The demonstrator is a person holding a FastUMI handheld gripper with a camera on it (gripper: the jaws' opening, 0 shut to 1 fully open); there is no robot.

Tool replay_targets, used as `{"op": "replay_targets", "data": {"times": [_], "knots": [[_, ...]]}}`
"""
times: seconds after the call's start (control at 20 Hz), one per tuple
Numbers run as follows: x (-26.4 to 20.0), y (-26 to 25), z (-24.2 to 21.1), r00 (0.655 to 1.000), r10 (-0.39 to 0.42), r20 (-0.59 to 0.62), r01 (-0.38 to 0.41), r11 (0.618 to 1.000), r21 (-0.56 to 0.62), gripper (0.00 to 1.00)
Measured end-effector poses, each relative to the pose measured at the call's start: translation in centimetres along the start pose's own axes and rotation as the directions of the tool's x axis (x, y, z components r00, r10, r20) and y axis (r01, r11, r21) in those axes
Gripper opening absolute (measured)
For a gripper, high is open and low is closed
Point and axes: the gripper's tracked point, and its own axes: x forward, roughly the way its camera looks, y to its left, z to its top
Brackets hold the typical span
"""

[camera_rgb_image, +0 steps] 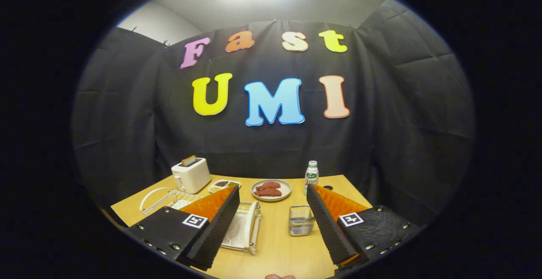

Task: Take the plate from the dish rack, then take the spoon from the basket and place it into the plate.

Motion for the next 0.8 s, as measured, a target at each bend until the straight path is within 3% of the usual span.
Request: {"op": "replay_targets", "data": {"times": [0.35,0.6,0.8], "knots": [[5.9,5.3,-2.0,0.973,0.119,-0.198,-0.110,0.992,0.055,0.97],[10.3,7.5,-4.1,0.918,0.151,-0.366,-0.125,0.988,0.094,0.98],[13.3,8.6,-7.2,0.842,0.175,-0.510,-0.114,0.982,0.148,0.98]]}}
